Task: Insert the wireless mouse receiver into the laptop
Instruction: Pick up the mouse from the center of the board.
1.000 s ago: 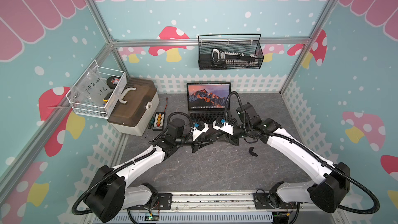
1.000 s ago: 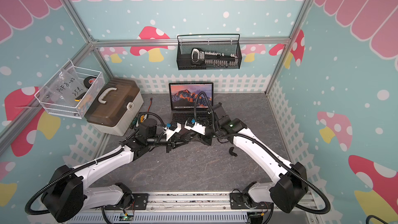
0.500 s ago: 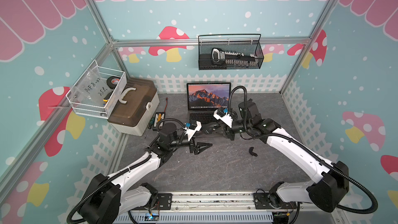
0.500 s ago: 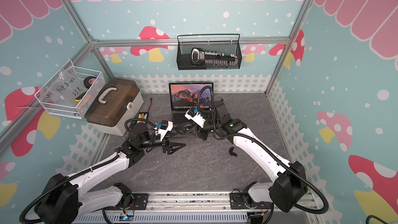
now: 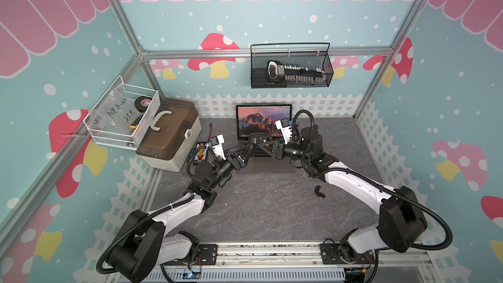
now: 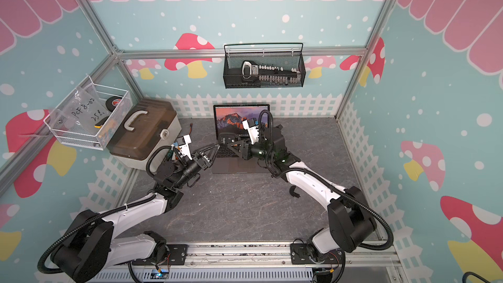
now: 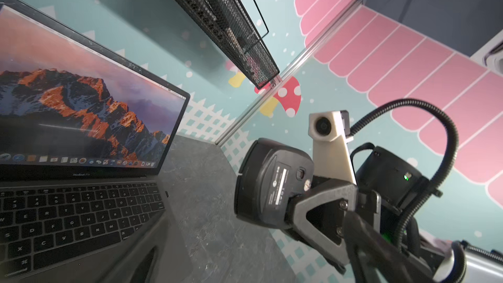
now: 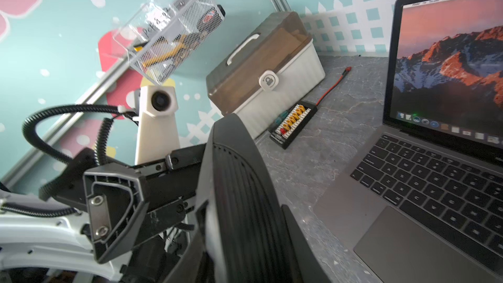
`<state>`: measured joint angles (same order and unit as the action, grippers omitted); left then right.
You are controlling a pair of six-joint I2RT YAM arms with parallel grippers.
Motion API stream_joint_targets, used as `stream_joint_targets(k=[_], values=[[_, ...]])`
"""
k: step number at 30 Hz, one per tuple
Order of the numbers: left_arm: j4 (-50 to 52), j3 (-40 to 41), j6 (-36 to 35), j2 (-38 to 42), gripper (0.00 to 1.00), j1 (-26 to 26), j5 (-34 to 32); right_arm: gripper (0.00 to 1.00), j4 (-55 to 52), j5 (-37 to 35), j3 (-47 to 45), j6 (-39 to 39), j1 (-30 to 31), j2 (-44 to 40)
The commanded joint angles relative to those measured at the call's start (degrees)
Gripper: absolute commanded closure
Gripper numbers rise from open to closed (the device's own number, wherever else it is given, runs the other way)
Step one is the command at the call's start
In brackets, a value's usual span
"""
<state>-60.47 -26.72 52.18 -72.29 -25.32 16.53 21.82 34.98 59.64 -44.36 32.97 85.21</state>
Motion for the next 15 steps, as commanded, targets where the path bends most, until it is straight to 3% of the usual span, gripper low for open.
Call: stream_joint_targets(k=[1,11,15], values=[[-12.9,0.1,9.7,-2.1,0.09,-0.7,-6.6,1.0,9.3,0.1,1.6,-12.1,0.7,2.3],[-17.3,-4.4,12.9,-7.5,0.33,-3.5,-7.4,1.0,13.2,-1.2,2.0,-15.8,3.4,2.9],[-20.8,-5.5,14.2,-9.4,0.48,-3.4,-7.3,1.0,13.2,-0.8,2.6,-15.9,3.6,3.1]])
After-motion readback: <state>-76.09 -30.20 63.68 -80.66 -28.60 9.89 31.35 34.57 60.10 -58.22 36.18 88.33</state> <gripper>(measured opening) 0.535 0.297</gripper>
